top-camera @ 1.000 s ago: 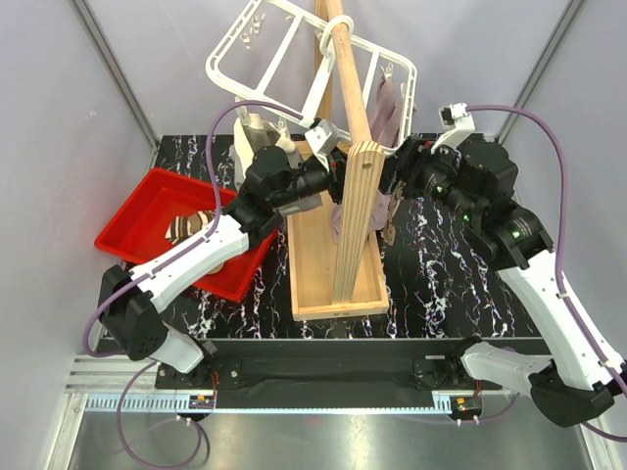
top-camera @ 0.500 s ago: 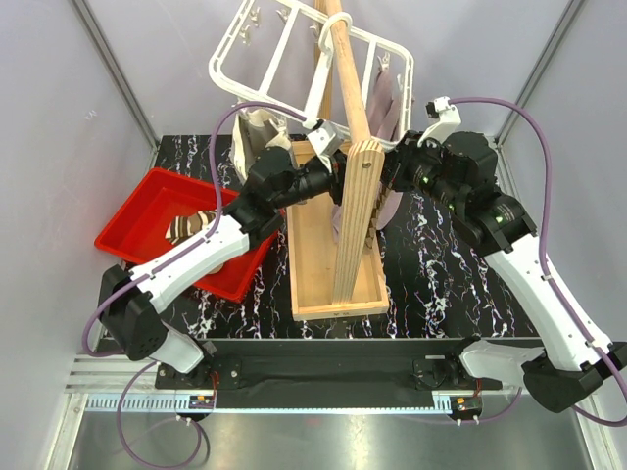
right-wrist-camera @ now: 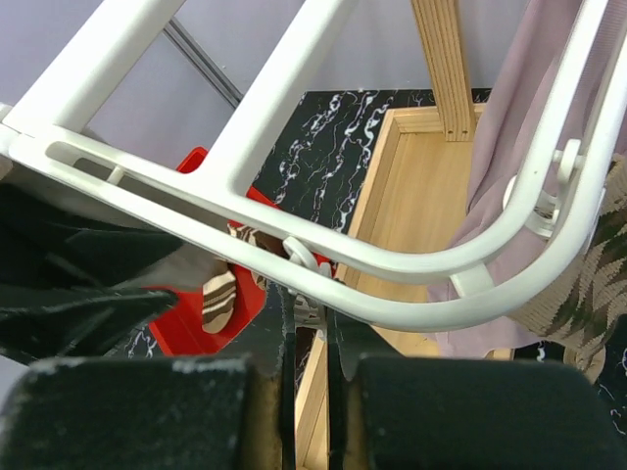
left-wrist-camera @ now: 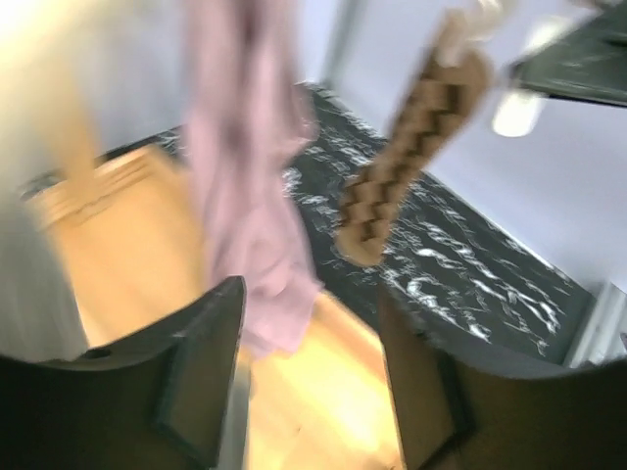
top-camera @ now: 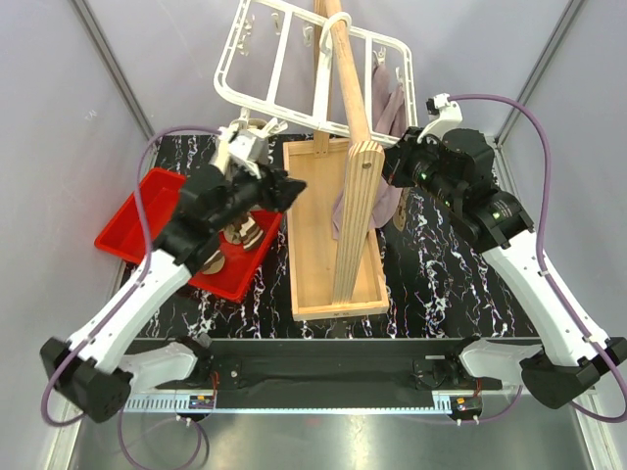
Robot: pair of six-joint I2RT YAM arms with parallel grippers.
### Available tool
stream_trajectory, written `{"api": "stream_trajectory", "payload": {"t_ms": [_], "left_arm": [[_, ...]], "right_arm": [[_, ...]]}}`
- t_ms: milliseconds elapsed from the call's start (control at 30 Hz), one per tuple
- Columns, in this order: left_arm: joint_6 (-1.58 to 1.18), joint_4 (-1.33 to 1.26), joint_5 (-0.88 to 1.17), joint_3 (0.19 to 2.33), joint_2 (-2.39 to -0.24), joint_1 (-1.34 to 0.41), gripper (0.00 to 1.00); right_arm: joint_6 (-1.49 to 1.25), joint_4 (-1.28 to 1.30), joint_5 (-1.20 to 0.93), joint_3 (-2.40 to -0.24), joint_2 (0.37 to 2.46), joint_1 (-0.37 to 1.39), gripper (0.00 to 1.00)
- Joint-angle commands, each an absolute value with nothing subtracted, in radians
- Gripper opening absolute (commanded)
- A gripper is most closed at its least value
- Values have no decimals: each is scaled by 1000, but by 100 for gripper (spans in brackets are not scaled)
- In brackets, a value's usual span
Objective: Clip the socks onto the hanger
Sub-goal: Open the clamp at the hanger, then pick up the sock from the bin.
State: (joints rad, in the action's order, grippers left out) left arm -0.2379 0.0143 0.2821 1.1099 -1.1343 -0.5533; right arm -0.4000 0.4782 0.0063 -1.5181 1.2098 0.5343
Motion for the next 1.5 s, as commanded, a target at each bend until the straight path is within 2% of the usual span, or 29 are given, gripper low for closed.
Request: {"api": "stream_trajectory", "payload": {"t_ms": [0,133,267,333,467,567,867,967,1067,1333,1467], "left_arm": [[-300,335,106,1123,-1060,-506,58],[-428,485,-76,1057,-1017,-353,57],[-527,488,-104,982,-1025,-201,59],[-606,447,-126,960,-1035,-132,65],[-799,423,-157,956,-1126,-25,68],[-900,445,-101,1038,-1264,49,69],[-1212,718,-192,1417,-1644,81,74],[-1319,918,-218,1549,-1756,90,74],[-1393,998,-199,1618,-1843,94,71],[-1519,977,-199,1549,-1878,98,62],[-1523,939,-218,1552,-1911,107,61]], "right_arm": [[-377,472,25,-1537,1203,535,0],[-367,474,18,-1525,1195,535,0],[-362,479,9,-1513,1184,537,0],[-362,479,5,-1499,1178,535,0],[-367,482,3,-1485,1172,535,0],[-367,488,3,-1482,1167,535,0],[-362,492,2,-1485,1164,535,0],[-362,494,3,-1479,1161,535,0],[-364,492,2,-1477,1157,535,0],[-368,491,2,-1471,1149,535,0],[-367,497,3,-1470,1147,535,0]]}}
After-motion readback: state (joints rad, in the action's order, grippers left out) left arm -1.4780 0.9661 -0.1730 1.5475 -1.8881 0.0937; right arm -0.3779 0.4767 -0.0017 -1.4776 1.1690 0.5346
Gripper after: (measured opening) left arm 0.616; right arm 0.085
